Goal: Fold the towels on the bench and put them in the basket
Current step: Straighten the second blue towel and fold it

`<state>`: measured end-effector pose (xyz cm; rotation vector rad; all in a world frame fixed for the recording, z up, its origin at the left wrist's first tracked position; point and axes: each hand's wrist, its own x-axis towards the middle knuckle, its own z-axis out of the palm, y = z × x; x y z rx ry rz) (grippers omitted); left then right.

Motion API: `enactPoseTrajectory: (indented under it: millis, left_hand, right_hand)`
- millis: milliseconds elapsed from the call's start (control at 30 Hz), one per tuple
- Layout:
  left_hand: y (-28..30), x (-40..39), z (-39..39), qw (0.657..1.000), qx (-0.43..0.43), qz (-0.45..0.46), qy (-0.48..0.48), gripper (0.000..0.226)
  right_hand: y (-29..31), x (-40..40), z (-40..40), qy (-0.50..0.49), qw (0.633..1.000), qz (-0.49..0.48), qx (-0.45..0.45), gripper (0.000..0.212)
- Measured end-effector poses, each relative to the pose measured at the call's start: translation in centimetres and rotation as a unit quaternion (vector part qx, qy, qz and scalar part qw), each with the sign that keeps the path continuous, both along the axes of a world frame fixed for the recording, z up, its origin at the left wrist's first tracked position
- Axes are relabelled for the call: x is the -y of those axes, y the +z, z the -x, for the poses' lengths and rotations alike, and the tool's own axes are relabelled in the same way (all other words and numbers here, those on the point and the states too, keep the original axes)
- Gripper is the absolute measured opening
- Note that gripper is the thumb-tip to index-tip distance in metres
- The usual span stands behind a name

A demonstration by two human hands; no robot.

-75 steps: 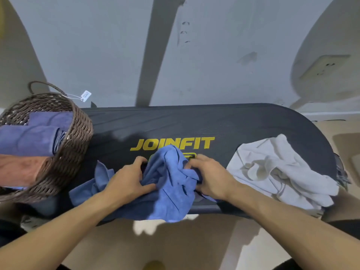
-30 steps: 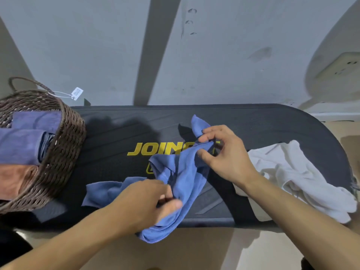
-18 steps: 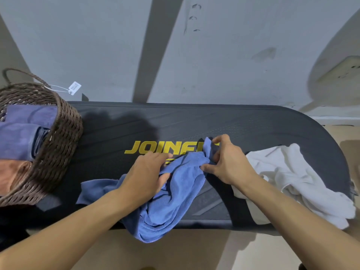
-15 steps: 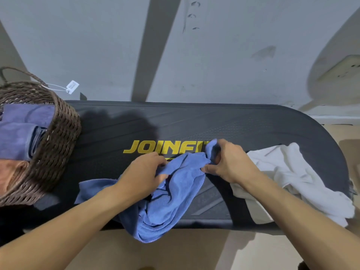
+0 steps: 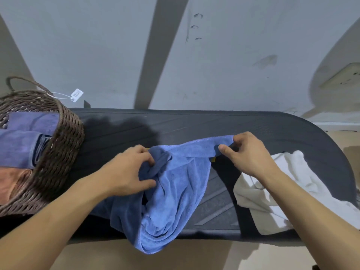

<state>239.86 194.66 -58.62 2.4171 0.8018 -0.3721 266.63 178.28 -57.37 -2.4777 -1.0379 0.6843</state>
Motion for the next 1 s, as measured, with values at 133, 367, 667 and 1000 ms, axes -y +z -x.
enactPoseTrajectory:
  millis: [133, 367, 667, 1000]
  left_hand:
    - [-1.3, 0.2, -0.6, 0.990, 0.084, -0.006, 0.114, 0.033]
    - [-3.7, 0.7, -1.1, 0.989, 0.082, -0.024, 0.122, 0.033]
    - [-1.4, -3.3, -0.8, 0.947, 0.146, 0.008, 0.287, 0.021]
    - [-1.6, -4.7, -1.9, 0.598, 0.424, 0.317, 0.601, 0.056]
  right_hand:
    - [-0.1, -0.6, 0.9, 0.044, 0.998, -0.048, 0.025, 0.029]
    - [-0.6, -1.0, 1.2, 0.067, 0.991, -0.118, -0.023, 0.026]
    - [-1.9, -2.0, 0.5, -0.106, 0.959, -0.191, -0.182, 0.021]
    - [-3.7, -3.2, 0.5, -0.309, 0.811, -0.296, -0.399, 0.008]
